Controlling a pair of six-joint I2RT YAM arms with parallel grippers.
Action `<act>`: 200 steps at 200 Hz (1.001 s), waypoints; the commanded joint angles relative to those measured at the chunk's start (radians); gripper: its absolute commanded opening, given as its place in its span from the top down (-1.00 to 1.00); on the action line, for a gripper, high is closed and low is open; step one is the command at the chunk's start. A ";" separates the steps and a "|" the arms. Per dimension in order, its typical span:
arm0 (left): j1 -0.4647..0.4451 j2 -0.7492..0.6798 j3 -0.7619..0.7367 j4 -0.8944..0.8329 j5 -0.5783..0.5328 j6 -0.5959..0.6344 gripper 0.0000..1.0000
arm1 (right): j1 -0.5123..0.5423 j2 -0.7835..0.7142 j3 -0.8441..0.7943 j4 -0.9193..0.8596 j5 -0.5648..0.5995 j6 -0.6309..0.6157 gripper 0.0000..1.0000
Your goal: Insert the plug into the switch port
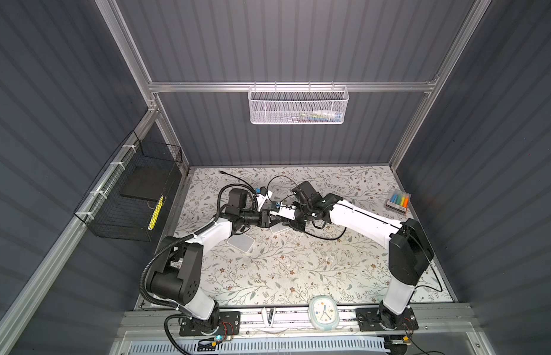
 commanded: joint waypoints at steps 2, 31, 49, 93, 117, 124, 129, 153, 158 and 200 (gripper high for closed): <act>0.009 -0.048 0.004 -0.003 -0.032 0.004 0.13 | 0.002 -0.024 -0.015 0.013 0.004 0.001 0.98; 0.010 -0.013 0.015 -0.001 0.025 -0.008 0.24 | 0.002 -0.026 -0.017 0.023 -0.004 0.011 0.99; 0.009 0.002 0.020 0.002 0.051 -0.010 0.26 | 0.003 -0.027 -0.016 0.027 -0.008 0.011 1.00; 0.008 0.010 0.025 -0.020 0.071 0.006 0.39 | 0.003 -0.021 -0.008 0.029 -0.009 0.007 1.00; 0.008 0.011 0.023 -0.020 0.070 0.008 0.55 | 0.002 -0.021 -0.009 0.028 -0.007 0.009 1.00; 0.009 0.011 0.023 -0.019 0.068 0.008 0.61 | 0.003 -0.021 -0.009 0.026 -0.006 0.010 0.99; 0.008 0.010 0.022 -0.018 0.069 0.008 0.65 | 0.002 -0.023 -0.009 0.027 -0.005 0.010 0.99; 0.009 0.012 0.024 -0.019 0.067 0.011 0.88 | 0.003 -0.026 -0.012 0.030 0.000 0.011 0.94; 0.008 0.012 0.023 -0.019 0.066 0.011 0.92 | 0.003 -0.029 -0.014 0.030 0.001 0.011 0.91; 0.010 0.004 0.023 -0.027 0.057 0.019 1.00 | 0.002 -0.058 -0.071 0.070 0.022 0.009 0.62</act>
